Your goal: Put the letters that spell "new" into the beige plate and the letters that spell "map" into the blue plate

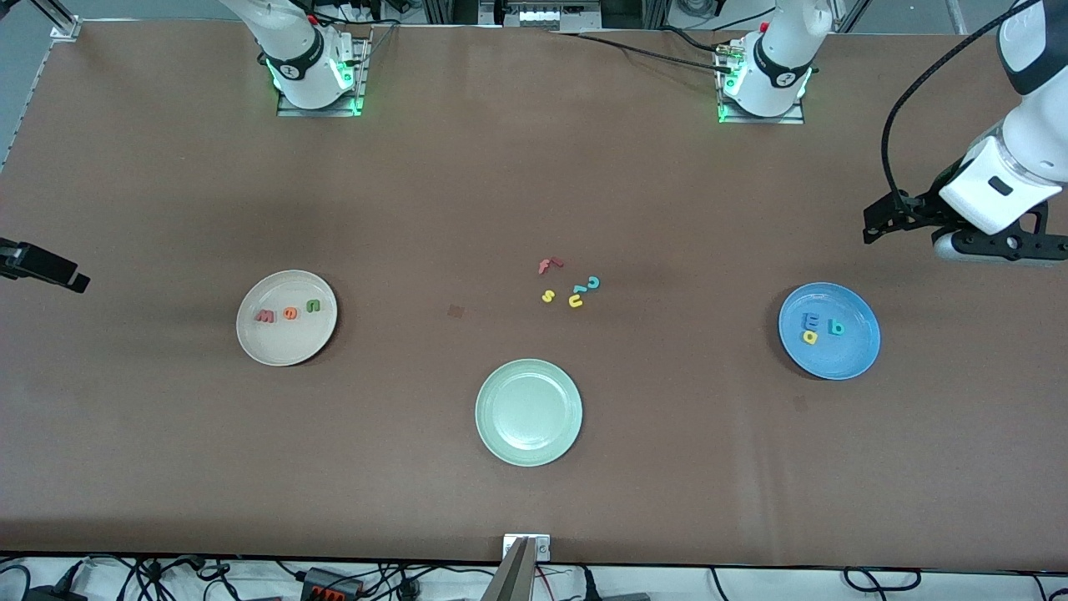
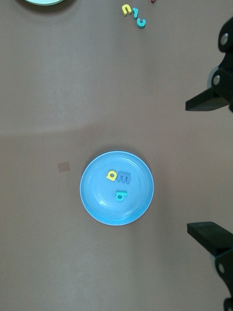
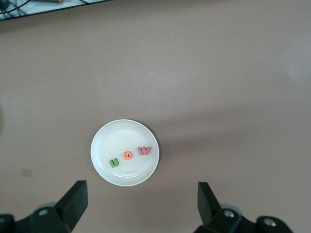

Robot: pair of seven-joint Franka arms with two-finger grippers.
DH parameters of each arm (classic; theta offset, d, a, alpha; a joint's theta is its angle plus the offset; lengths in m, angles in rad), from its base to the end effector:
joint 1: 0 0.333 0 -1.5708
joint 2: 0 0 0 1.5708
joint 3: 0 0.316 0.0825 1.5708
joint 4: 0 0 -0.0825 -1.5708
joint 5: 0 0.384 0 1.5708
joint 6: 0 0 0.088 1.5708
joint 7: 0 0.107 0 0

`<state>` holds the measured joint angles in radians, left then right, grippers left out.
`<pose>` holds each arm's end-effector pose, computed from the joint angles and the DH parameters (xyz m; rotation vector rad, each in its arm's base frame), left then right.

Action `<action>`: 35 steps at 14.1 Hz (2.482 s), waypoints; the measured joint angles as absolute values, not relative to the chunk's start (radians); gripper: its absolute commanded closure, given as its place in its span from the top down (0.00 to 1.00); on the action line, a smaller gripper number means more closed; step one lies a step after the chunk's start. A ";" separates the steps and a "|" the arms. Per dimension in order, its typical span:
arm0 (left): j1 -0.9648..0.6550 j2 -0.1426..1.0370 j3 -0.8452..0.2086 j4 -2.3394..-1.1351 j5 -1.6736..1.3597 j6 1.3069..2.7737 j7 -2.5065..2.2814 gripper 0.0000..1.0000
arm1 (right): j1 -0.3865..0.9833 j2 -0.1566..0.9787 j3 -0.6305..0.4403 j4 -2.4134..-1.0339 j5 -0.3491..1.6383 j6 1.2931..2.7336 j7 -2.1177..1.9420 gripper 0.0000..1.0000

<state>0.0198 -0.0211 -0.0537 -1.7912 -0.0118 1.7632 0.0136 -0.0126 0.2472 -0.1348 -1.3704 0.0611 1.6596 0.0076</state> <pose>0.5555 -0.0201 0.5479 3.1304 -0.0707 -0.0110 0.6321 -0.0769 0.5817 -3.1065 0.2401 -0.0717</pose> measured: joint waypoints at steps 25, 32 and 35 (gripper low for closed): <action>-0.035 -0.026 -0.031 -1.796 -0.003 1.741 0.014 1.00 | -0.075 0.048 -0.048 -1.640 -0.018 1.666 -0.049 1.00; -0.038 -0.029 -0.033 -1.781 -0.003 1.740 0.014 1.00 | -0.077 0.007 -0.052 -1.704 -0.019 1.671 -0.049 1.00; -0.038 -0.029 -0.033 -1.781 -0.003 1.740 0.014 1.00 | -0.078 0.006 -0.055 -1.708 -0.019 1.673 -0.049 1.00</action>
<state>-0.0376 -0.0286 -0.0334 -1.7812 -0.0033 1.7404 0.0137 -0.0783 0.0065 -0.0547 -1.7083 -0.0191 1.6730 -0.0495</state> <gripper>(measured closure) 0.000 0.000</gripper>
